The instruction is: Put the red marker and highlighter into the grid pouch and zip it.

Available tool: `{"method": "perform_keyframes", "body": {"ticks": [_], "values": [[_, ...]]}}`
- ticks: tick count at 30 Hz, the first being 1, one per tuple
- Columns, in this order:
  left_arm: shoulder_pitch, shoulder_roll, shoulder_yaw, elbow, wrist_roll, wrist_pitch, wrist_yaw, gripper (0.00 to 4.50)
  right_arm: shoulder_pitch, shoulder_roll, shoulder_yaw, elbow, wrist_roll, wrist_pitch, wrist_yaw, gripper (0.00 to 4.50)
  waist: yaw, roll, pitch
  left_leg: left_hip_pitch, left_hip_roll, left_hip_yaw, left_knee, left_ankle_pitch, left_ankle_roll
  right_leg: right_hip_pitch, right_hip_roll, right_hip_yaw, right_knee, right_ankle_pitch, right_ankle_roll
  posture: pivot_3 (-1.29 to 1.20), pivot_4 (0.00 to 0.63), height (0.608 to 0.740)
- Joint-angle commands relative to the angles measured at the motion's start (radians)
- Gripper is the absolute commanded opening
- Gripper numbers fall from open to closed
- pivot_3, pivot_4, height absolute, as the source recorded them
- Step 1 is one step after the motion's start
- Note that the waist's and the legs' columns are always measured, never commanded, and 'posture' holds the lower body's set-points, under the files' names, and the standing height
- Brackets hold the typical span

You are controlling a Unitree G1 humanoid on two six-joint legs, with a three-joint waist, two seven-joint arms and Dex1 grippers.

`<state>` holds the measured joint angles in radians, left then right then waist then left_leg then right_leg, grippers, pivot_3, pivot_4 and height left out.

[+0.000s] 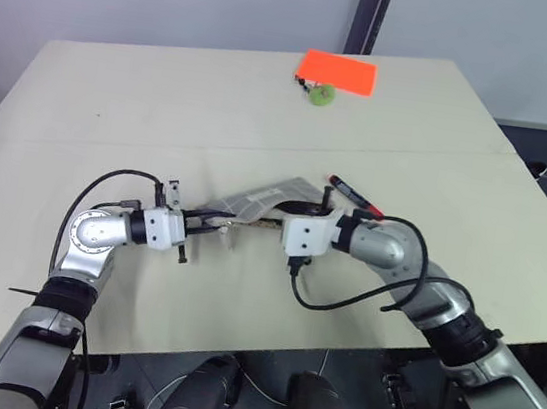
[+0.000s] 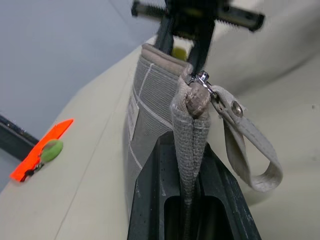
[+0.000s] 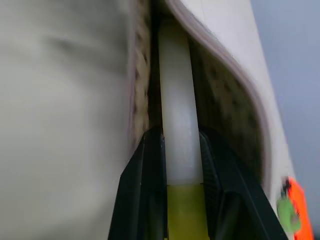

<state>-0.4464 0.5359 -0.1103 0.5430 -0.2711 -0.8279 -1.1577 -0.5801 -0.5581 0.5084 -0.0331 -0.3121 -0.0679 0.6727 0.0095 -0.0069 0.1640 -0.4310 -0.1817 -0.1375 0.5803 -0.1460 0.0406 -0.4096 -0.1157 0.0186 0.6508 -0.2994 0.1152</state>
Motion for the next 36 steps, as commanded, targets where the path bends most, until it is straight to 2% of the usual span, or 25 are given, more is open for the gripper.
{"method": "perform_keyframes", "body": {"ticks": [1,3,5,8,9,10,12,15,18,22,24,26,30,36], "values": [[-0.02,-0.005,0.021,-0.054,-0.057,0.049,-0.013,0.0,-0.027,0.036,-0.008,-0.007,-0.009,-0.123,-0.02,0.3,0.0,0.0,0.0,0.0,0.0,0.0,0.0,0.0,0.0,0.0,0.0,0.0,0.0,0.0,0.0,0.0,0.15,0.74],[-0.023,-0.001,0.038,-0.046,-0.059,0.057,-0.012,0.0,-0.008,0.041,-0.034,0.003,0.046,-0.136,0.013,1.34,0.001,0.0,0.0,0.0,0.0,0.0,0.0,0.0,0.0,0.0,0.002,0.0,0.0,0.0,0.0,0.0,0.15,0.74],[-0.023,0.0,0.047,-0.04,-0.057,0.059,-0.013,0.0,0.005,0.035,-0.054,0.0,0.065,-0.147,0.029,2.12,0.0,0.0,0.0,0.0,0.0,0.0,0.0,0.0,0.0,0.0,0.002,0.001,0.0,0.0,0.0,0.0,0.15,0.74],[-0.017,0.001,0.057,-0.014,-0.044,0.044,-0.007,0.0,0.034,-0.003,-0.113,-0.018,0.058,-0.208,-0.006,3.63,0.004,0.0,0.0,0.001,0.0,0.0,0.0,0.0,0.0,0.0,0.002,0.001,0.001,0.0,0.0,0.0,0.15,0.74],[-0.013,0.002,0.057,-0.015,-0.036,0.046,0.0,0.0,0.057,-0.02,-0.153,-0.047,0.099,-0.206,0.005,4.16,0.004,0.0,0.0,0.001,0.0,0.0,0.0,0.0,0.0,0.0,0.002,0.001,0.001,0.0,0.0,0.0,0.15,0.74],[-0.008,0.003,0.061,-0.016,-0.034,0.053,0.008,0.0,0.104,-0.039,-0.234,-0.122,0.218,-0.124,0.035,4.41,0.007,0.0,0.0,0.001,0.0,0.0,0.0,0.0,0.0,0.001,0.002,0.001,0.001,0.0,0.0,0.0,0.15,0.74],[-0.001,0.006,0.067,-0.015,-0.027,0.053,0.018,0.0,0.194,-0.078,-0.345,-0.261,0.418,0.032,0.097,4.41,0.006,0.0,0.0,0.001,0.0,-0.001,0.0,0.0,0.0,0.001,0.002,0.002,0.0,0.001,-0.001,0.0,0.15,0.74],[0.0,0.003,0.069,-0.004,-0.013,0.04,0.025,0.0,0.281,-0.099,-0.451,-0.384,0.607,0.207,0.116,4.41,0.003,0.0,0.0,0.001,0.0,-0.001,0.0,0.0,0.0,0.001,0.001,0.003,0.0,0.0,-0.001,0.0,0.15,0.74],[-0.01,-0.007,0.071,0.017,0.003,0.032,0.039,0.0,0.331,-0.101,-0.555,-0.401,0.676,0.303,0.076,4.41,-0.002,0.0,0.0,0.001,0.0,-0.001,-0.001,0.0,0.0,0.003,0.001,0.004,0.001,0.0,-0.001,0.0,0.15,0.74],[-0.024,-0.025,0.065,0.031,0.021,0.026,0.055,0.0,0.301,-0.096,-0.597,-0.215,0.566,0.426,-0.079,4.41,-0.001,0.0,0.0,0.001,0.001,-0.001,0.0,0.0,0.0,0.002,0.001,0.004,0.001,0.0,-0.002,0.0,0.15,0.74],[-0.036,-0.033,0.06,0.044,0.03,0.02,0.057,0.0,0.293,-0.078,-0.586,-0.158,0.571,0.485,-0.096,4.41,0.002,0.0,0.0,0.003,0.0,-0.001,0.0,0.0,0.0,0.002,0.001,0.004,0.001,-0.001,-0.003,0.0,0.15,0.74],[-0.048,-0.037,0.058,0.063,0.037,0.011,0.054,0.0,0.272,-0.063,-0.538,-0.089,0.529,0.439,-0.087,4.41,0.003,0.0,0.0,0.003,0.0,-0.001,-0.001,0.0,0.0,0.002,0.001,0.004,0.001,-0.001,-0.004,0.0,0.15,0.74],[-0.062,-0.044,0.053,0.099,0.048,-0.006,0.047,0.0,0.181,0.004,-0.516,0.074,0.543,0.406,-0.043,4.41,-0.004,0.0,0.0,0.002,0.0,-0.001,0.0,0.0,0.0,0.002,0.0,0.004,0.001,0.0,-0.001,0.0,0.15,0.74],[-0.062,-0.043,0.053,0.096,0.047,-0.008,0.046,0.0,-0.031,0.078,-0.529,0.423,0.49,0.276,-0.095,4.41,-0.012,0.0,0.0,0.003,0.0,0.0,0.0,0.0,0.0,0.002,0.0,0.003,0.0,0.002,-0.002,0.0,0.15,0.74]]}}
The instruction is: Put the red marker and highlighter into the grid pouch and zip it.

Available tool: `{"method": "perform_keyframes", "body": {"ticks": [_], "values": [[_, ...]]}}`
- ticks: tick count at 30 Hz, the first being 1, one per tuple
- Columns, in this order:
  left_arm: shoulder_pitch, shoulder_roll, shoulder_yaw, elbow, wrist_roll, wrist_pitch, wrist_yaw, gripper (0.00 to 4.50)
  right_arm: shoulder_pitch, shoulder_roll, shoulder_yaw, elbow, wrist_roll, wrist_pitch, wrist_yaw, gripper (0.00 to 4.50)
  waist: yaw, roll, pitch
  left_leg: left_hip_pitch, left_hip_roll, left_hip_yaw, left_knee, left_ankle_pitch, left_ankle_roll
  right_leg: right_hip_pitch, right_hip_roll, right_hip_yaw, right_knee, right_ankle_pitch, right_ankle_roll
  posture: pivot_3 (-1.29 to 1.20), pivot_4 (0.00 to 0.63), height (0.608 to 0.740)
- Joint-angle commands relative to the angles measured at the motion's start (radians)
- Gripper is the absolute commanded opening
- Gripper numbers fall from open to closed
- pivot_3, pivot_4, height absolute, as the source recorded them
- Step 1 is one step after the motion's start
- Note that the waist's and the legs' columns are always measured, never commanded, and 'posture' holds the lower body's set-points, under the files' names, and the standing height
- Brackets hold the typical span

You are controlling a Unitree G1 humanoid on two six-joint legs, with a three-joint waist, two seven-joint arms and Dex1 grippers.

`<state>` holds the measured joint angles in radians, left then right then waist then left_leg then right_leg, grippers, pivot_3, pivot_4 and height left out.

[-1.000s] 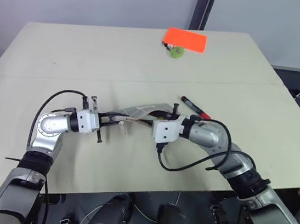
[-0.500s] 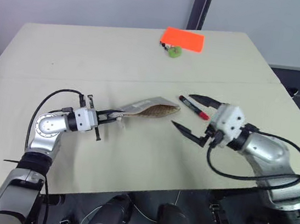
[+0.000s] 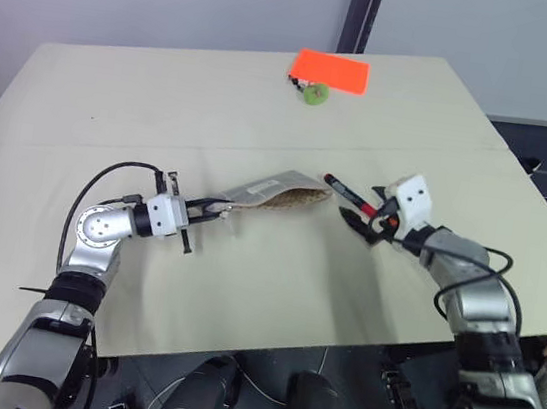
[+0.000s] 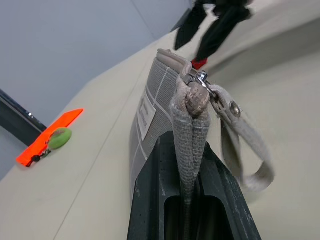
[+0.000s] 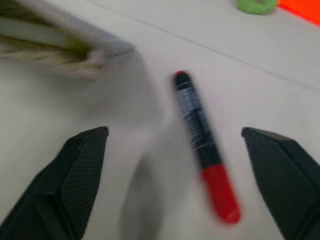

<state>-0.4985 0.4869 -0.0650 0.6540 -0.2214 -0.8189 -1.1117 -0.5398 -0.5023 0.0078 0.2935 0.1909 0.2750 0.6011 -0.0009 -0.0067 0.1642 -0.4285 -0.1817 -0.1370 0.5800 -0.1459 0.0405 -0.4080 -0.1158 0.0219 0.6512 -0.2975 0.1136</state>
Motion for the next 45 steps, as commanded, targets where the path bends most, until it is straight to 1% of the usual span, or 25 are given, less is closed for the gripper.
{"method": "perform_keyframes", "body": {"ticks": [1,3,6,7,9,12,15,16,22,24,25,26,28,29,32,34,37,41,45], "values": [[-0.01,0.007,0.007,-0.016,-0.002,-0.017,0.001,0.0,-0.09,0.027,-0.023,0.134,-0.026,-0.086,-0.024,4.41,-0.003,0.0,0.0,0.0,0.0,0.0,0.0,0.0,0.0,0.0,0.0,0.0,0.0,0.001,0.0,0.0,0.15,0.74],[-0.008,0.006,0.008,-0.026,0.0,-0.015,0.008,0.0,-0.128,0.041,-0.022,0.218,-0.022,-0.056,-0.01,4.41,-0.002,0.0,0.0,0.0,0.0,-0.001,0.0,0.0,0.0,-0.001,0.001,0.0,0.0,0.001,0.0,0.0,0.15,0.74],[-0.005,0.006,0.008,-0.035,0.004,-0.013,0.016,0.0,-0.142,0.035,0.004,0.279,-0.024,-0.004,0.059,4.41,-0.003,0.0,0.0,0.0,0.0,-0.001,0.0,0.0,0.0,-0.001,0.001,0.0,0.0,0.003,-0.001,0.0,0.15,0.74],[-0.002,0.007,0.008,-0.038,0.006,-0.016,0.017,0.0,-0.138,0.025,0.017,0.285,-0.037,0.003,0.076,4.2,-0.004,0.0,0.0,0.0,0.0,-0.001,0.0,0.0,0.0,-0.001,0.001,0.0,0.0,0.003,-0.002,0.0,0.15,0.74],[0.001,0.006,0.008,-0.042,0.008,-0.013,0.022,0.0,-0.127,0.013,0.025,0.278,-0.042,0.033,0.103,3.62,-0.009,0.0,0.0,0.0,0.0,-0.001,0.0,0.0,0.0,-0.001,0.001,0.0,0.0,0.004,-0.002,0.0,0.15,0.74],[0.006,0.006,0.009,-0.048,0.01,-0.01,0.027,0.0,-0.109,-0.003,0.029,0.256,-0.059,0.035,0.106,2.09,-0.011,0.0,0.0,0.0,0.0,-0.001,0.0,0.0,0.0,-0.001,0.002,0.0,0.0,0.004,-0.002,0.0,0.15,0.74],[0.009,0.005,0.007,-0.052,0.012,-0.011,0.032,0.0,-0.078,-0.015,-0.01,0.179,-0.034,0.024,0.108,0.58,-0.011,0.0,0.0,0.001,0.0,-0.001,0.0,0.0,0.0,-0.001,0.002,0.0,0.0,0.004,-0.002,0.0,0.15,0.74],[0.01,0.004,0.007,-0.053,0.013,-0.01,0.033,0.0,-0.061,-0.018,-0.027,0.129,-0.011,0.029,0.121,0.34,-0.01,0.0,0.0,0.001,0.0,-0.001,0.0,0.0,0.0,-0.001,0.002,0.0,0.0,0.004,-0.002,0.0,0.15,0.74],[0.006,0.0,0.006,-0.039,0.015,-0.015,0.035,0.0,0.078,-0.046,-0.104,-0.264,0.116,0.063,0.168,0.36,-0.009,0.001,0.0,0.0,0.0,-0.001,0.0,0.0,0.0,-0.001,0.001,0.0,0.0,0.004,-0.002,0.0,0.15,0.74],[-0.001,-0.004,0.004,-0.031,0.017,-0.017,0.034,0.0,0.13,-0.057,-0.092,-0.404,0.144,0.053,0.202,0.36,-0.011,0.001,0.0,0.0,0.0,-0.001,0.0,0.0,0.0,-0.001,0.001,0.0,0.0,0.004,-0.002,0.0,0.15,0.74],[-0.004,-0.006,0.003,-0.029,0.017,-0.016,0.034,0.0,0.154,-0.071,-0.077,-0.453,0.139,0.048,0.216,0.36,-0.011,0.0,0.0,0.0,0.0,-0.001,0.0,0.0,0.0,-0.001,0.001,0.0,0.0,0.004,-0.001,0.0,0.15,0.74],[-0.009,-0.009,0.003,-0.025,0.018,-0.015,0.034,0.0,0.186,-0.099,-0.043,-0.489,0.098,0.022,0.234,0.36,-0.011,0.0,0.0,0.0,0.0,-0.001,0.0,0.0,0.0,0.0,0.001,0.0,0.0,0.004,-0.001,0.0,0.15,0.74],[-0.018,-0.014,0.003,-0.017,0.019,-0.016,0.033,0.0,0.235,-0.164,0.028,-0.509,-0.013,-0.037,0.253,0.36,-0.01,0.0,0.0,0.0,0.0,-0.001,0.0,0.0,0.0,-0.001,0.001,-0.001,0.0,0.003,-0.001,0.0,0.15,0.74],[-0.022,-0.015,0.003,-0.013,0.019,-0.016,0.032,0.0,0.25,-0.181,0.046,-0.513,-0.035,-0.043,0.255,0.36,-0.009,0.0,0.0,0.0,0.0,-0.001,0.0,0.0,0.0,-0.001,0.001,-0.001,-0.001,0.003,-0.001,0.0,0.15,0.74],[-0.026,-0.016,0.005,-0.008,0.017,-0.015,0.03,0.0,0.256,-0.195,0.053,-0.504,-0.068,-0.069,0.234,0.36,-0.008,0.0,0.0,0.0,0.0,-0.001,0.001,0.0,0.0,0.0,0.0,-0.001,-0.002,0.003,-0.001,0.0,0.15,0.74],[-0.027,-0.016,0.005,-0.005,0.016,-0.016,0.027,0.0,0.243,-0.188,0.041,-0.486,-0.068,-0.076,0.225,0.36,-0.009,0.0,0.0,0.0,0.0,0.0,0.001,0.0,0.0,0.0,-0.001,-0.001,-0.002,0.004,-0.001,0.0,0.15,0.74],[-0.023,-0.014,-0.001,-0.011,0.021,-0.023,0.019,0.0,0.214,-0.175,0.059,-0.469,-0.084,-0.089,0.219,0.36,-0.01,0.0,0.0,0.0,0.0,0.0,0.001,0.0,0.0,0.0,-0.001,-0.001,-0.001,0.004,-0.001,0.0,0.15,0.74],[-0.015,-0.014,0.004,-0.02,0.022,-0.016,0.031,0.0,0.194,-0.151,0.033,-0.468,-0.05,-0.078,0.209,0.36,-0.009,0.0,0.0,0.0,0.0,0.0,0.001,0.0,0.0,-0.001,-0.001,-0.001,-0.002,0.004,-0.001,0.0,0.15,0.74],[-0.006,-0.007,0.01,-0.029,0.018,-0.013,0.034,0.0,0.238,-0.147,-0.032,-0.533,0.075,-0.083,0.267,0.36,-0.005,0.0,0.0,0.0,0.0,0.0,0.001,0.0,0.0,0.0,-0.001,-0.001,-0.002,0.004,-0.001,0.0,0.15,0.74]]}}
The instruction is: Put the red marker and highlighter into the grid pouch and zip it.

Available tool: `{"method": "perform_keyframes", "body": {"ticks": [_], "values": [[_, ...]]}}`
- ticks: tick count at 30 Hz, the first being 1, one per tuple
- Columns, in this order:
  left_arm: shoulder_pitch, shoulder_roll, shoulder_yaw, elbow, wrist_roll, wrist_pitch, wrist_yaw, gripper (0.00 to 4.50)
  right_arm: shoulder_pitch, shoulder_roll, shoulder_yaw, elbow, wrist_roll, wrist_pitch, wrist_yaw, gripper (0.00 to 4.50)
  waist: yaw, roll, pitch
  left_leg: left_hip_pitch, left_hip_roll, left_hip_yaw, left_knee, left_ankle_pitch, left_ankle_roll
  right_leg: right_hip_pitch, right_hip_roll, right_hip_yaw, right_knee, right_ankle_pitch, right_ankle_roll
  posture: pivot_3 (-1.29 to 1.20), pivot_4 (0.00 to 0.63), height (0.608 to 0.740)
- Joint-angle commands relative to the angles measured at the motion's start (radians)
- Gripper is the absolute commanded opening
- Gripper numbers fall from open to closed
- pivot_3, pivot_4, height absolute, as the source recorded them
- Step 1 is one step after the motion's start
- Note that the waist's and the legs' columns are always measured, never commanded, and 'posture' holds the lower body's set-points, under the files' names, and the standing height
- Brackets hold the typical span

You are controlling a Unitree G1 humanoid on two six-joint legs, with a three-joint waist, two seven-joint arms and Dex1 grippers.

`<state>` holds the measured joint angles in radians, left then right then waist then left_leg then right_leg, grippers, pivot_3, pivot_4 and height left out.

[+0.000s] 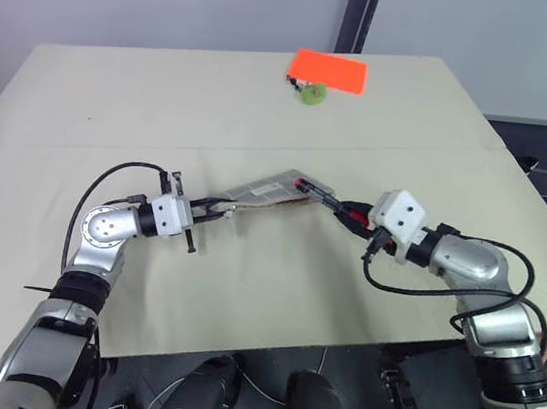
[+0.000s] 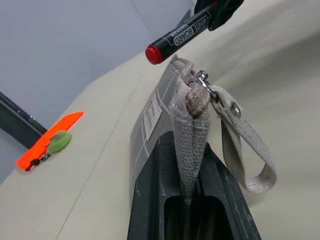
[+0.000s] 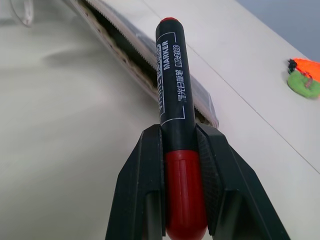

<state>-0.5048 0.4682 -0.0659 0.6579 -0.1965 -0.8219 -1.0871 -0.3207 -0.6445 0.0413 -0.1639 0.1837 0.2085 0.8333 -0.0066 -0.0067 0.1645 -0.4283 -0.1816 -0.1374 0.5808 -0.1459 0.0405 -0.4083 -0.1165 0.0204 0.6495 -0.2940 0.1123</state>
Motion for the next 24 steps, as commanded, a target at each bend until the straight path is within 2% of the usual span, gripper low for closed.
{"method": "perform_keyframes", "body": {"ticks": [1,7,12,16,24], "values": [[0.002,0.014,0.012,-0.035,-0.008,-0.009,0.01,0.0,0.038,-0.019,-0.067,-0.087,0.086,-0.026,0.053,0.36,0.002,0.0,0.0,0.0,0.0,0.0,0.0,0.0,0.0,0.0,0.0,0.0,0.0,0.0,0.0,0.0,0.15,0.74],[0.005,0.019,0.015,-0.037,-0.007,-0.012,0.015,0.0,0.096,-0.105,-0.003,-0.057,-0.034,-0.105,0.099,0.36,0.0,0.0,0.0,0.0,0.0,0.0,0.0,0.0,0.0,0.0,0.0,0.0,0.0,0.0,0.0,0.0,0.15,0.74],[0.001,0.018,0.013,-0.037,-0.007,-0.009,0.02,0.0,0.042,-0.096,0.043,0.064,-0.169,-0.162,0.011,0.36,-0.004,0.0,0.0,0.0,0.0,0.0,0.0,0.0,0.0,0.001,0.0,0.0,0.0,0.0,0.0,0.0,0.15,0.74],[-0.007,0.015,0.007,-0.038,-0.003,-0.006,0.018,0.0,0.008,-0.054,0.045,0.079,-0.16,-0.167,-0.006,0.36,-0.004,0.0,0.0,0.0,0.0,0.0,0.0,0.0,0.0,0.0,0.0,0.0,0.001,0.0,0.0,0.0,0.15,0.74],[-0.015,0.011,0.001,-0.047,0.005,0.001,0.027,0.0,0.039,-0.064,0.019,0.026,-0.106,-0.159,0.046,0.36,0.002,0.0,0.0,0.0,0.0,0.0,0.0,0.0,0.0,0.0,0.0,0.0,0.0,0.0,0.0,0.0,0.15,0.74]]}}
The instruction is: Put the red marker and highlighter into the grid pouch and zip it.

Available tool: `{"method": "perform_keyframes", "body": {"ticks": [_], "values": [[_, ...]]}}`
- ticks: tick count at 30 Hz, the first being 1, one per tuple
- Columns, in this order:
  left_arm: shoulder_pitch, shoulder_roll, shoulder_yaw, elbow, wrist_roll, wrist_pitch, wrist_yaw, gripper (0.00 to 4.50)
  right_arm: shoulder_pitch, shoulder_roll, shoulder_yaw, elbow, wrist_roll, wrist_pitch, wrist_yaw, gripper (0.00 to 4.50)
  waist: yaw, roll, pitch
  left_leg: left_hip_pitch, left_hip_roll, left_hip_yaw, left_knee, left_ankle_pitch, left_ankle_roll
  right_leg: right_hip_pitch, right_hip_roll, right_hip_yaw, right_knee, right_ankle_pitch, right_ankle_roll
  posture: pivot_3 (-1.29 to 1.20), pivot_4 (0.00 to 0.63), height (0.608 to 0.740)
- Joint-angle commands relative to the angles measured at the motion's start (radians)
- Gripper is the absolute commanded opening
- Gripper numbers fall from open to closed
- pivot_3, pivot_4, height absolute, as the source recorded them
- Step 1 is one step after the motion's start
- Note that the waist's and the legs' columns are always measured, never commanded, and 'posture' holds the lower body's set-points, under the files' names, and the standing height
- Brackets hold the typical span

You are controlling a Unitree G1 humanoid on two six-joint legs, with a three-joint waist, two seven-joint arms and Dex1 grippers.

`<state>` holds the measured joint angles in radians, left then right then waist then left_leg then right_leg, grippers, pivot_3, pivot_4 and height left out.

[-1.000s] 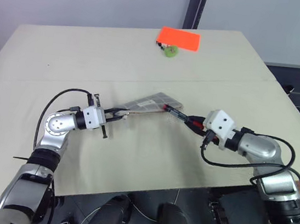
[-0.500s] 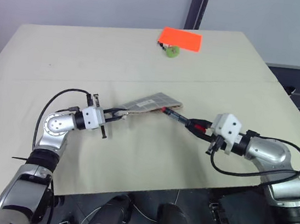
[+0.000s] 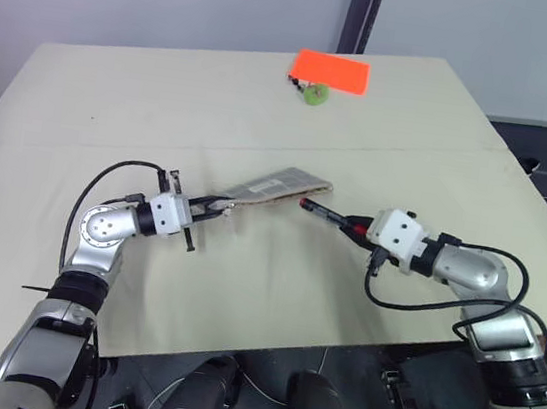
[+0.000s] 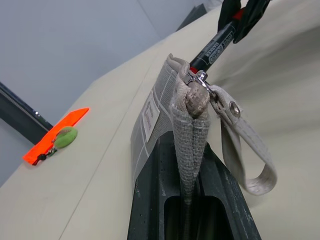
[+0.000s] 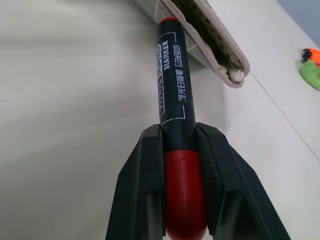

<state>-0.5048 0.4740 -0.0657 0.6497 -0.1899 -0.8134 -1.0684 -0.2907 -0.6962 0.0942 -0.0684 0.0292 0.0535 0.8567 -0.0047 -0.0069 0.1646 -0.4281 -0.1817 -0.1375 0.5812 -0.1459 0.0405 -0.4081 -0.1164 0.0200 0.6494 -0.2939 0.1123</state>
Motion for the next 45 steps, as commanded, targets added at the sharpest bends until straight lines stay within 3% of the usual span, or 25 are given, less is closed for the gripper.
{"method": "perform_keyframes", "body": {"ticks": [1,3,21,45], "values": [[-0.014,0.005,0.001,-0.039,-0.001,-0.008,0.008,0.0,0.013,-0.015,-0.037,-0.079,0.057,-0.001,0.029,0.36,-0.001,0.0,0.0,0.0,0.0,0.0,0.0,0.0,0.0,0.0,0.0,0.0,0.0,0.0,0.0,0.0,0.15,0.74],[-0.013,0.005,0.002,-0.041,-0.001,-0.007,0.008,0.0,0.015,-0.006,-0.054,-0.103,0.108,0.035,0.041,0.36,-0.003,0.0,0.0,0.0,0.0,0.0,0.0,0.0,0.0,0.0,0.0,0.0,0.0,0.0,0.0,0.0,0.15,0.74],[-0.006,0.01,-0.021,-0.048,0.027,-0.043,-0.006,0.0,-0.066,0.017,-0.016,-0.048,0.036,0.051,-0.005,0.36,-0.004,0.0,0.0,0.0,0.0,0.0,0.0,0.0,0.0,0.0,0.0,0.0,0.0,0.0,0.0,0.0,0.15,0.74],[-0.001,-0.012,-0.056,-0.11,-0.001,-0.02,-0.023,0.0,-0.174,0.107,0.161,0.005,-0.115,-0.071,-0.004,0.36,-0.005,0.0,0.0,0.0,0.0,0.0,0.0,0.0,0.0,-0.001,0.001,0.0,0.001,0.0,0.0,0.0,0.15,0.74]]}}
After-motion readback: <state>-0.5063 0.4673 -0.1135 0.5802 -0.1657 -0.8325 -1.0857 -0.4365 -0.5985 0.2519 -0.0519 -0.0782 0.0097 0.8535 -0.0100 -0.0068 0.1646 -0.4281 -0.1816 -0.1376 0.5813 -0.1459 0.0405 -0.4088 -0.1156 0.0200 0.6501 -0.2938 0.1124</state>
